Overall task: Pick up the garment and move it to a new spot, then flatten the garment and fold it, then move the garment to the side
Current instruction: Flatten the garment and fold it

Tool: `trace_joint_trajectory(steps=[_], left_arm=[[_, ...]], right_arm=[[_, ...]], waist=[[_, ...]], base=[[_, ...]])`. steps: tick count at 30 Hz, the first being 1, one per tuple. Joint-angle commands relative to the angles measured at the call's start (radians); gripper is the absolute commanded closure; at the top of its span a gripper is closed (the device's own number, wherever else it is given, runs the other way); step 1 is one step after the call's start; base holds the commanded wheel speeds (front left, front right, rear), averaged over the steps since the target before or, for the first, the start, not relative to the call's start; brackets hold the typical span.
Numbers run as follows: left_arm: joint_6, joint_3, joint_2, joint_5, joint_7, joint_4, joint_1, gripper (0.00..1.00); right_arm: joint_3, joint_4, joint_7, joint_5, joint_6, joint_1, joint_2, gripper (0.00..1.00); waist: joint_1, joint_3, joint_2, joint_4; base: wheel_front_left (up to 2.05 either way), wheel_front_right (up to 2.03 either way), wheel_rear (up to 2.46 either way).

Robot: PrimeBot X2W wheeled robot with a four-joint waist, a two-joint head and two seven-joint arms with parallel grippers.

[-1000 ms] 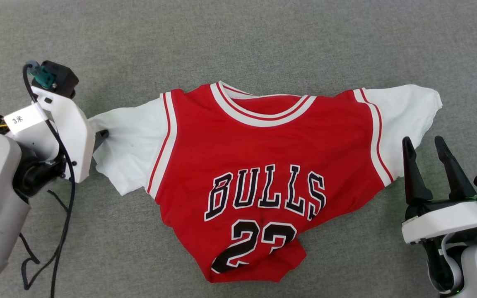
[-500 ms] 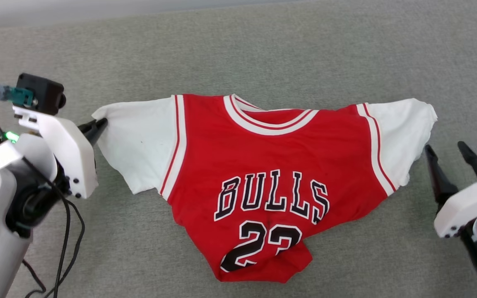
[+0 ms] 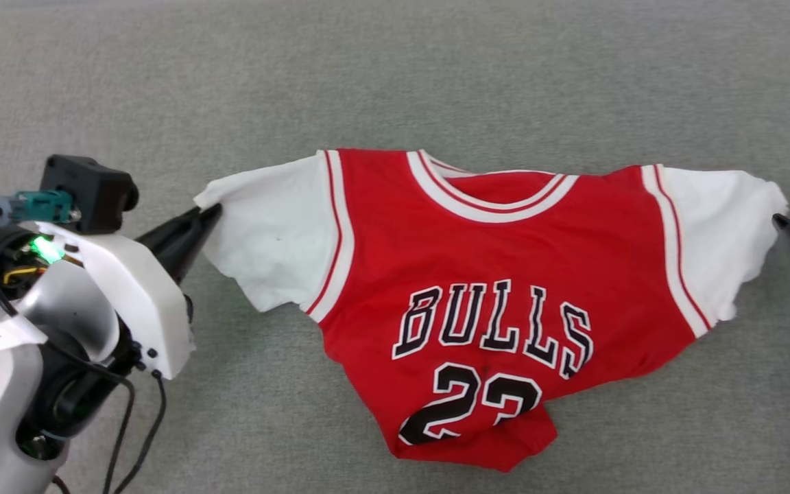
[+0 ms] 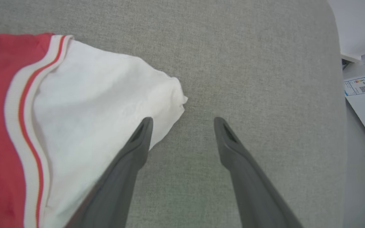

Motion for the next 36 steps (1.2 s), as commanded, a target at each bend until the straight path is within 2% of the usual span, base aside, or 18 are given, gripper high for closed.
trace_joint_trajectory(steps=[1, 5, 12, 18, 19, 20, 21, 26, 36], left_arm=[[-0.001, -0.005, -0.009, 0.007, -0.005, -0.012, 0.005, 1.00], [-0.008, -0.021, -0.017, 0.020, -0.006, -0.027, -0.018, 1.00], [-0.019, -0.023, -0.027, 0.028, -0.027, -0.021, -0.041, 1.00], [-0.032, -0.034, -0.035, 0.031, -0.036, -0.009, -0.055, 1.00], [-0.032, -0.035, -0.034, 0.032, -0.035, -0.004, -0.059, 1.00], [-0.033, -0.037, -0.035, 0.033, -0.037, 0.001, -0.063, 1.00], [-0.035, -0.039, -0.036, 0.036, -0.038, 0.005, -0.066, 1.00], [-0.033, -0.037, -0.044, 0.039, -0.063, 0.039, -0.059, 1.00], [-0.009, -0.004, -0.051, 0.060, -0.154, 0.085, -0.024, 1.00]], right_arm=[[0.019, 0.015, 0.025, 0.010, -0.001, -0.030, -0.023, 0.00], [0.058, 0.053, 0.075, 0.020, -0.001, -0.079, -0.054, 0.00], [0.121, 0.107, 0.093, 0.028, -0.001, -0.124, -0.080, 0.00], [0.190, 0.157, 0.111, 0.064, 0.001, -0.089, -0.074, 0.00], [0.201, 0.163, 0.116, 0.071, 0.001, -0.078, -0.076, 0.28], [0.211, 0.169, 0.116, 0.077, 0.001, -0.070, -0.076, 0.76], [0.217, 0.174, 0.112, 0.084, 0.001, -0.062, -0.079, 1.00], [0.209, 0.197, 0.078, 0.100, -0.001, -0.056, -0.086, 1.00], [0.112, 0.205, -0.108, 0.073, -0.002, -0.096, -0.047, 1.00]], waist=[[0.0000, 0.021, 0.0000, 0.024], [0.0000, 0.040, 0.0000, 0.046], [0.0000, 0.066, 0.0000, 0.070], [0.0000, 0.085, 0.0000, 0.086], [0.0000, 0.087, 0.0000, 0.088], [0.0000, 0.088, 0.0000, 0.090], [0.0000, 0.087, 0.0000, 0.091], [0.0000, 0.059, 0.0000, 0.087], [0.0000, -0.068, 0.0000, 0.056]], base=[[0.00, 0.00, 0.00], [0.00, 0.00, 0.00], [0.00, 0.00, 0.00], [0.00, 0.00, 0.00], [0.00, 0.00, 0.00], [0.00, 0.00, 0.00], [0.00, 0.00, 0.00], [0.00, 0.00, 0.00], [0.00, 0.00, 0.00]])
